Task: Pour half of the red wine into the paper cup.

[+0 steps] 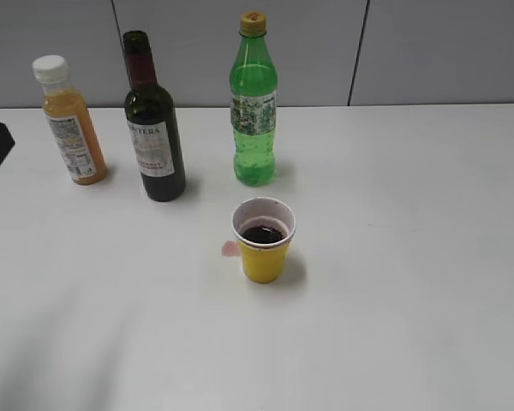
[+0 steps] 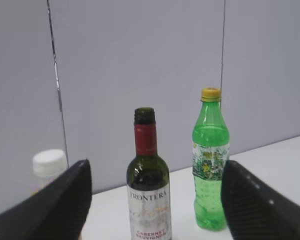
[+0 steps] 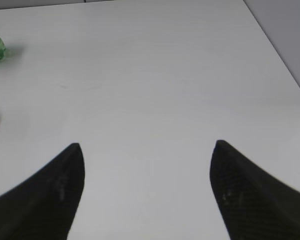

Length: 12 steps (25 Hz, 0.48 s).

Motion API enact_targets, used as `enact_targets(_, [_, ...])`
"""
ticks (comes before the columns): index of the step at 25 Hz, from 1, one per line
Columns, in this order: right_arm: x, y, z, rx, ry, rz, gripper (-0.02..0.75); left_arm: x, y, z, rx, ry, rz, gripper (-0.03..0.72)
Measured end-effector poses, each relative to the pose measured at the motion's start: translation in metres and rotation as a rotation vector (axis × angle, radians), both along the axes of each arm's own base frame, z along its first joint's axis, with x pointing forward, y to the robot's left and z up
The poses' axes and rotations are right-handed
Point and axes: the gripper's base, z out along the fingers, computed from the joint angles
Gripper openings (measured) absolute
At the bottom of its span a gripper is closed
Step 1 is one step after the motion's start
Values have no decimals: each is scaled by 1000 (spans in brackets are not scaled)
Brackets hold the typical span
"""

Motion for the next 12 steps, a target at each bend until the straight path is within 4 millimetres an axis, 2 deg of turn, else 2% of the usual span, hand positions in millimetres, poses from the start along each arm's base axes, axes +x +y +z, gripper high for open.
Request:
enact_targets(3, [0, 0, 0, 0, 0, 0, 589, -12, 0, 14, 54, -2, -11, 608])
enact_targets(7, [0, 0, 0, 0, 0, 0, 589, -28, 2, 45, 180, -33, -2, 608])
enact_targets(12, [0, 0, 0, 0, 0, 0, 589, -60, 20, 88, 247, 8, 129, 606])
